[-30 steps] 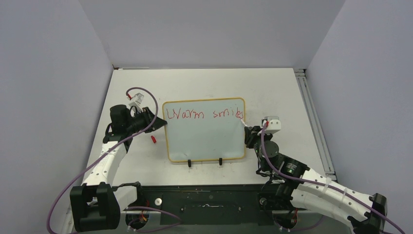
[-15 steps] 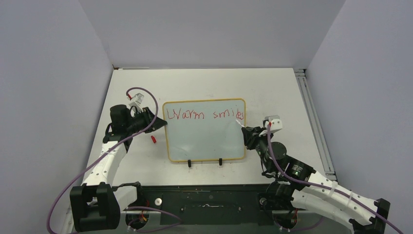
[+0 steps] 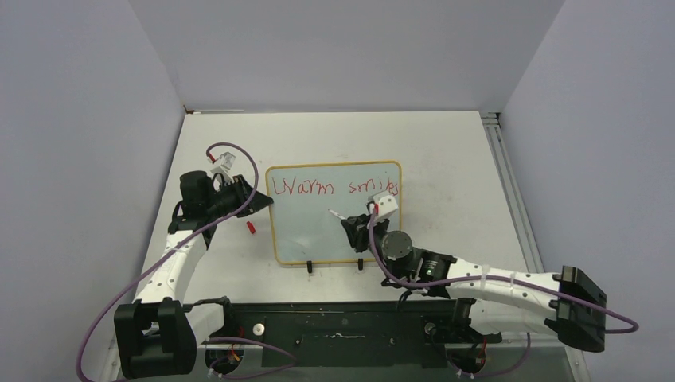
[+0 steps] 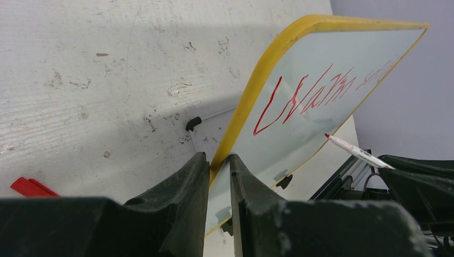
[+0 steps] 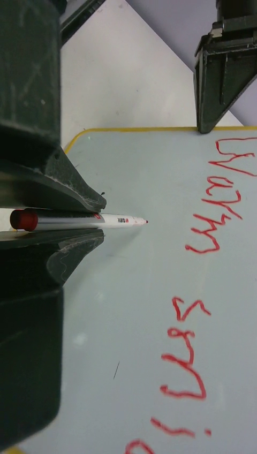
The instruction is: Write a sentence on the whiteboard
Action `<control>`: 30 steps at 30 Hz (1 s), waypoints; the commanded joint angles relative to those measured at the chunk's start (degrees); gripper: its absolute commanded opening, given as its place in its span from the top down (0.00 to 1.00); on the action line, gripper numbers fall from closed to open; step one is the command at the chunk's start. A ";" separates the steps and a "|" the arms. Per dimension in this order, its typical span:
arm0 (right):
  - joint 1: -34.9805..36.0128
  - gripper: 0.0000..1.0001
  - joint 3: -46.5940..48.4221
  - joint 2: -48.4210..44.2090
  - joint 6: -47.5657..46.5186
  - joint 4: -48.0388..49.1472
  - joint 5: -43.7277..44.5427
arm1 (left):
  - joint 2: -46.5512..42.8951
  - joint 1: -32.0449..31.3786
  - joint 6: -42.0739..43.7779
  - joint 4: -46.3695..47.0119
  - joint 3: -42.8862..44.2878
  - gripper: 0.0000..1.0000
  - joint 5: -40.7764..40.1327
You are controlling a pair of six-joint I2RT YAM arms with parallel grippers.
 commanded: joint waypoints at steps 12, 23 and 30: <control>1.76 0.95 10.89 21.65 1.06 24.39 -9.55 | -0.85 -0.10 0.54 0.13 2.76 0.81 0.25; 1.86 0.95 13.45 27.59 1.78 26.07 -10.50 | -0.86 -0.08 0.44 0.22 2.75 0.81 0.34; 1.96 0.95 14.04 29.01 1.46 25.74 -9.76 | -0.81 -0.06 0.49 0.23 2.59 0.81 0.45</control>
